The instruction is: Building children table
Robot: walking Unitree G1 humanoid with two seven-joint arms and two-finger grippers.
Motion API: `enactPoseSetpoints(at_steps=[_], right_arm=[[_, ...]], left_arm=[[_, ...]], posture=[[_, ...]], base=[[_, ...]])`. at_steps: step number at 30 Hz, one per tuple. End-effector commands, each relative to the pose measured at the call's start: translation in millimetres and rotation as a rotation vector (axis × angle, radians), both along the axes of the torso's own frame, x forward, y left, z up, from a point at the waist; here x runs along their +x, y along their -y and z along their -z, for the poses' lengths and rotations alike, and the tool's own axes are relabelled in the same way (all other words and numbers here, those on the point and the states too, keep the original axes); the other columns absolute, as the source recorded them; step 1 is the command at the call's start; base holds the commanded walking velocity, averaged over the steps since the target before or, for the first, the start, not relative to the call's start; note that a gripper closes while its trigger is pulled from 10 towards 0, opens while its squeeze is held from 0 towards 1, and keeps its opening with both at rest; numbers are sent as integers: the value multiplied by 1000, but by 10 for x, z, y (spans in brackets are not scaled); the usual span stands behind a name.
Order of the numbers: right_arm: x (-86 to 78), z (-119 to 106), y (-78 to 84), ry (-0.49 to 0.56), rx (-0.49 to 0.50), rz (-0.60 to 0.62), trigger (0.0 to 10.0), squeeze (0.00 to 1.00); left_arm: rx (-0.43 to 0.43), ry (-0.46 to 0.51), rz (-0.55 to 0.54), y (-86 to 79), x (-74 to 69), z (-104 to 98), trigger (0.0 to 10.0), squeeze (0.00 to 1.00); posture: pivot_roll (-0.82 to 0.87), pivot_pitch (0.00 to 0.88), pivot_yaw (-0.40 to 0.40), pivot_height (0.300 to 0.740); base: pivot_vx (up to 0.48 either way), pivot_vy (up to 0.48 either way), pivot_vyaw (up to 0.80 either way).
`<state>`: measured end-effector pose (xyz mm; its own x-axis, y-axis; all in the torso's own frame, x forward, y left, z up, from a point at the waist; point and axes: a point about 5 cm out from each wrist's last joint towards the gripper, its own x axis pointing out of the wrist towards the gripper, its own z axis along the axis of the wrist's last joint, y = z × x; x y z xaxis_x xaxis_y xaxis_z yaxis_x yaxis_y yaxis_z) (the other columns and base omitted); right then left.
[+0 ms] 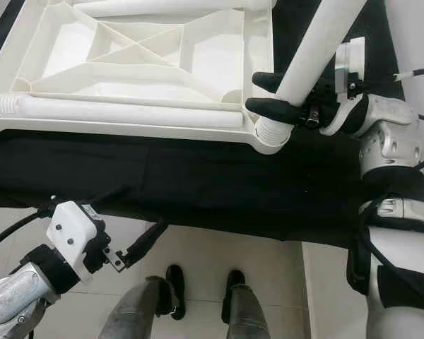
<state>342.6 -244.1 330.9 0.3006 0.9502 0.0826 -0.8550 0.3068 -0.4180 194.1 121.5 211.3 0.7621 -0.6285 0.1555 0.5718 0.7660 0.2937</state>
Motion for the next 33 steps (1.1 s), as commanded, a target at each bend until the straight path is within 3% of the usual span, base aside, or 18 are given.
enactPoseSetpoints(at_steps=[1, 8, 18, 24, 29, 33], right_arm=[[9, 241, -38, -94, -95, -34, 10000, 0], [-70, 310, -241, -94, -209, -143, 10000, 0], [-122, 322, -349, -106, -232, -209, 10000, 0], [-162, 335, -409, -145, -156, -269, 10000, 0], [-188, 391, -488, -192, 61, -358, 10000, 0], [-221, 444, -503, -201, 53, -372, 10000, 0]], left_arm=[[7, -30, 9, 5, -27, 44, 10000, 0], [7, -28, 11, 17, -15, 51, 10000, 0], [3, -24, 13, 33, -5, 61, 10000, 0], [3, -22, 14, 41, 2, 65, 10000, 0], [-1, -18, 18, 55, 19, 61, 10000, 0], [0, -18, 19, 56, 20, 62, 10000, 0]], posture=[[159, 531, 53, 740], [153, 522, 50, 740], [143, 506, 41, 740], [135, 496, 37, 740], [128, 500, 38, 740], [128, 500, 38, 740]], base=[[0, 0, 0], [0, 0, 0], [0, 0, 0], [0, 0, 0], [0, 0, 0], [0, 0, 0]])
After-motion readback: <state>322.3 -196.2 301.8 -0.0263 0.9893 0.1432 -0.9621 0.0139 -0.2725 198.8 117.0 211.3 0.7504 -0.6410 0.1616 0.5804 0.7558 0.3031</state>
